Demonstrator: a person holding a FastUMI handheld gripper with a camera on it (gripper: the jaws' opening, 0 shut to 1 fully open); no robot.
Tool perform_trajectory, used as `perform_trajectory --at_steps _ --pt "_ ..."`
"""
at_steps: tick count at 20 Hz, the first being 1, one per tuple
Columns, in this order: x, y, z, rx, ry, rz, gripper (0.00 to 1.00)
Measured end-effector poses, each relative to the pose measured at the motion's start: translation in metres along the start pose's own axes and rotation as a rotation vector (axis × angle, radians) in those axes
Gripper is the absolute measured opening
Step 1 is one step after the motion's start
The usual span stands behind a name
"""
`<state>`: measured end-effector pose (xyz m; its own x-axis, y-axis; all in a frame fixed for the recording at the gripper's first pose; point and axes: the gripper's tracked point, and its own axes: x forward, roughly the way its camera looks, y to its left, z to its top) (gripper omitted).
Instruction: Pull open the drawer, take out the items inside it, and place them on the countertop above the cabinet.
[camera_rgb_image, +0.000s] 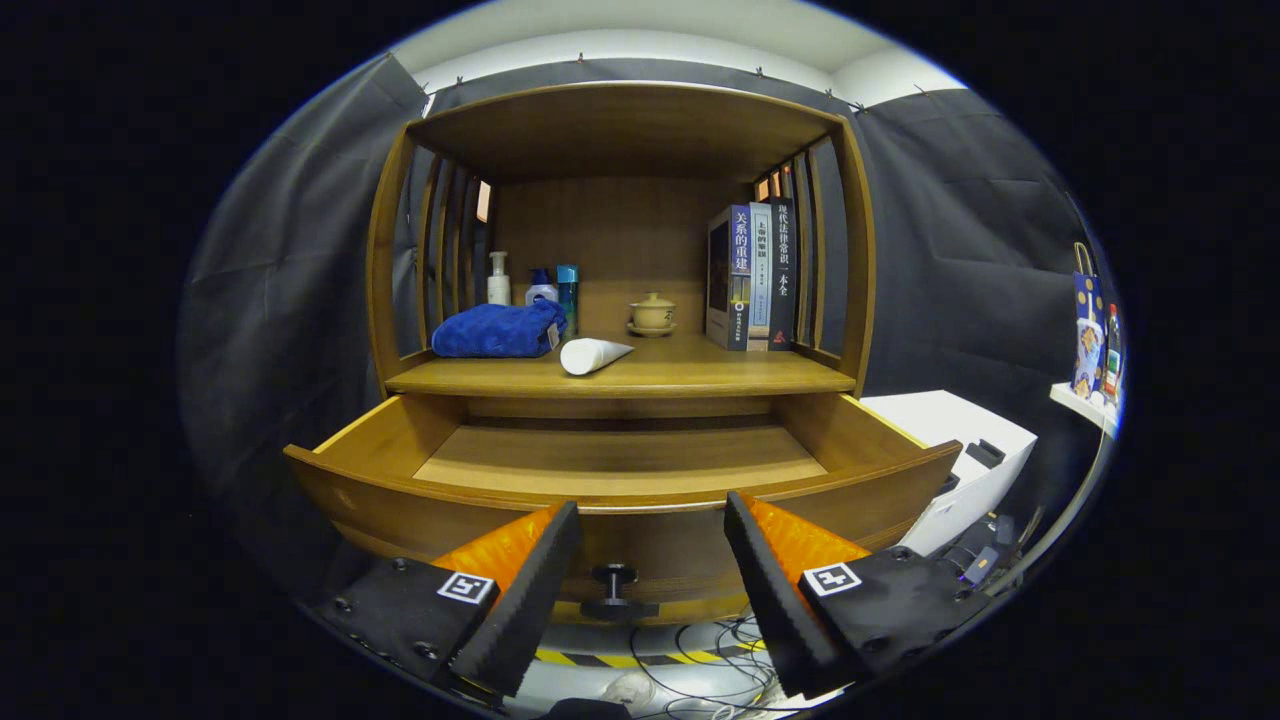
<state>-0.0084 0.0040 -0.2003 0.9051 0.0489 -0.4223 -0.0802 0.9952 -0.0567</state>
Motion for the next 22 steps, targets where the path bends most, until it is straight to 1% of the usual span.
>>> perform_trajectory --at_steps 5,17,22 --pt "0.02 0.003 0.012 0.017 -0.014 -0.006 0.97" --pt "0.067 0.007 0.023 -0.033 -0.012 -0.041 0.97" --pt "0.083 0.009 0.027 -0.034 -0.017 -0.029 0.97"
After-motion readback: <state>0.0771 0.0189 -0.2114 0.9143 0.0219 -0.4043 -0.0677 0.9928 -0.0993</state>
